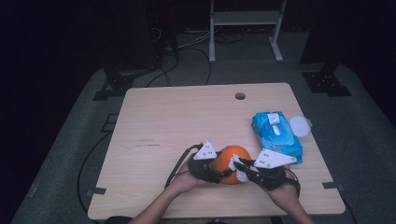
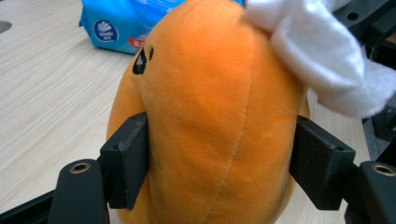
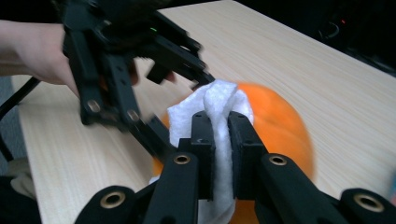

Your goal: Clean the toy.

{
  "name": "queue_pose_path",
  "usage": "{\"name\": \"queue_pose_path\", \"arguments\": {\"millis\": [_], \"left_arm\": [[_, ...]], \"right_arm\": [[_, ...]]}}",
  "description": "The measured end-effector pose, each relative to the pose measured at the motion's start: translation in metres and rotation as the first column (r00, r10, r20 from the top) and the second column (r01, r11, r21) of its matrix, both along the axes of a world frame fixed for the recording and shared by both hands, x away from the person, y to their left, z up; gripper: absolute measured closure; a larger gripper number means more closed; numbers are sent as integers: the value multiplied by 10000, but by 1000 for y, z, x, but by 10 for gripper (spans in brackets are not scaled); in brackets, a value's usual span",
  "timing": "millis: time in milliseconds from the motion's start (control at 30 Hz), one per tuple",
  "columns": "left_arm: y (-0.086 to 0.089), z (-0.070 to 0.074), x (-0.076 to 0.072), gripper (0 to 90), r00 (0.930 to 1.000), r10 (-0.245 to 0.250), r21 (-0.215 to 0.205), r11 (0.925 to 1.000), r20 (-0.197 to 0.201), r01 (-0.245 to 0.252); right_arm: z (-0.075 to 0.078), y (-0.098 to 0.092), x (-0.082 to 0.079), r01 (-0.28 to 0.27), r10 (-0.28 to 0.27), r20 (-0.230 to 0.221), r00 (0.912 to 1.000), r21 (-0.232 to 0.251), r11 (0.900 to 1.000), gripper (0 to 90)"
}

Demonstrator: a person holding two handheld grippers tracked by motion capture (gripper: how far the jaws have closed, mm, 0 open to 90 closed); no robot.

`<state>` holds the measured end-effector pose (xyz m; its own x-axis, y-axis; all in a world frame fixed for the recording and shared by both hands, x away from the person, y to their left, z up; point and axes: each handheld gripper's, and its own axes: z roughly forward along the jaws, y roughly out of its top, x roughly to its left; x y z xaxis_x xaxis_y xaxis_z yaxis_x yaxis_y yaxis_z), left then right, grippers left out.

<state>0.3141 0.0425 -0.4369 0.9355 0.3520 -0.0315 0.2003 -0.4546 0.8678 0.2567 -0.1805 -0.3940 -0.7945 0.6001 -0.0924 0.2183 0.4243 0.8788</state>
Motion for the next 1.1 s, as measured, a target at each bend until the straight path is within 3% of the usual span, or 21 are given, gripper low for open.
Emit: {"name": "queue_pose_path", "arguments": {"millis": [167,267,333,400,567,600,733,833,1100], "left_arm": [[-3,-1,-4,280,9997,-57,-8,10000,248,58],[-5,-2,-6,279,9992,-91,63,9999,388,89],[-6,-2,-7,278,9990,-144,78,9999,426,141],[-7,-2,-9,278,9986,-220,183,9996,487,211],[-11,-2,-11,271,9981,-158,414,9991,591,133],[-11,-2,-12,269,9977,-194,472,9988,657,163],[-13,-2,-15,262,9959,-269,683,9974,868,210],[-14,-3,-14,262,9965,-218,457,9988,809,181],[-14,-4,-15,262,9934,-474,581,9975,1048,414]], "right_arm": [[5,-5,8,378,-381,145,9992,193,9991,810],[3,-28,18,1308,-1309,162,9913,40,9914,810],[2,-34,20,1366,-1366,45,9906,47,9906,811],[1,-38,19,1251,-1244,-332,9917,187,9920,811],[5,-19,8,464,-458,-266,9986,206,9987,811],[5,-3,3,3,-4,-202,9998,-24,10000,811],[4,8,1,-269,265,-131,9996,-304,9992,811],[5,5,6,-49,47,-64,10000,-241,9997,811],[5,-26,21,1221,-1220,37,9925,-162,9924,812]]}}
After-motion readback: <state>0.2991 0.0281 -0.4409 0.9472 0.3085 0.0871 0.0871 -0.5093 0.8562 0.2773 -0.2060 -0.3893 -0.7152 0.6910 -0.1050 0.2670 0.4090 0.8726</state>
